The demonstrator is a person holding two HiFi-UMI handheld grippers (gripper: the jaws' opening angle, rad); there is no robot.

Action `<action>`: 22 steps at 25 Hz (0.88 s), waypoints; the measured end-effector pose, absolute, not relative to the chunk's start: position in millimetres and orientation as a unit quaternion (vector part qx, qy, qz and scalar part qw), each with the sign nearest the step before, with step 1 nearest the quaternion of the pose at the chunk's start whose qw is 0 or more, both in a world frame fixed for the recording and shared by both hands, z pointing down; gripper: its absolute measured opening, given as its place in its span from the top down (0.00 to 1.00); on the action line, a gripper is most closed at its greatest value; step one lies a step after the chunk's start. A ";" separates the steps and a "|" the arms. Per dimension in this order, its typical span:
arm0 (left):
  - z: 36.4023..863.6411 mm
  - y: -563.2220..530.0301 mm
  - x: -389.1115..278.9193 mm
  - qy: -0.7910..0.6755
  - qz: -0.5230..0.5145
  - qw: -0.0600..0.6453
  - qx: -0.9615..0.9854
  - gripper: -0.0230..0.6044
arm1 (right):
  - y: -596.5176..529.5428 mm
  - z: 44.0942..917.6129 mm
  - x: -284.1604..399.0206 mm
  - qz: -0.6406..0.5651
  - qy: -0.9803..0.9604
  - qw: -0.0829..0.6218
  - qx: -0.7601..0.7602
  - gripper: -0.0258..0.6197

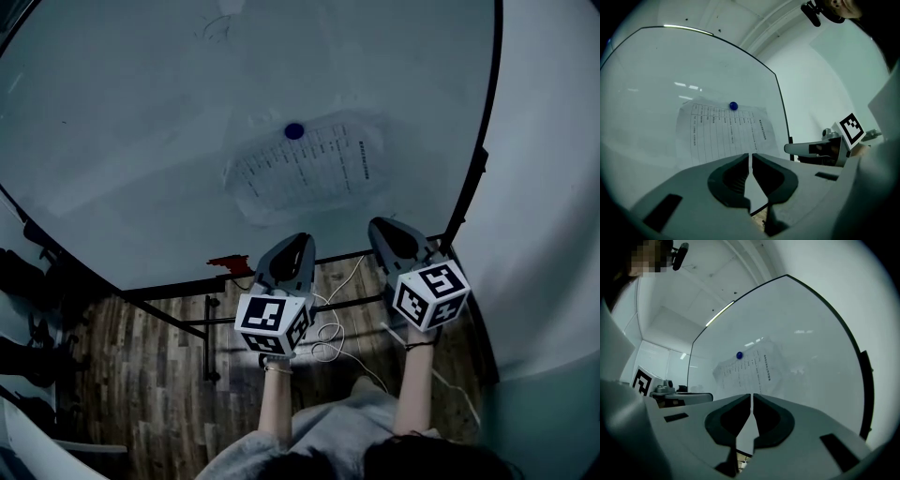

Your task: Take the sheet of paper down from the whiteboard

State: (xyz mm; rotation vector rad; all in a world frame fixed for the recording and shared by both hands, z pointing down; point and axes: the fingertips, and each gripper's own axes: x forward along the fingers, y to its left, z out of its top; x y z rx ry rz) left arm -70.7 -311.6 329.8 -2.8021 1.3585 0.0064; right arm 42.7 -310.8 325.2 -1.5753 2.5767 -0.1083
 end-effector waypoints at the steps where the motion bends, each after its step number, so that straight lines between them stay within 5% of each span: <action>1: 328.4 -315.3 -68.1 0.436 0.003 0.016 -0.900 0.95 | -313.7 323.5 48.2 -0.032 0.848 0.058 -0.526 0.96; 22: 271.9 -368.0 -52.0 0.470 0.002 0.084 -0.879 0.93 | -370.1 277.5 82.4 0.006 0.841 0.058 -0.539 0.84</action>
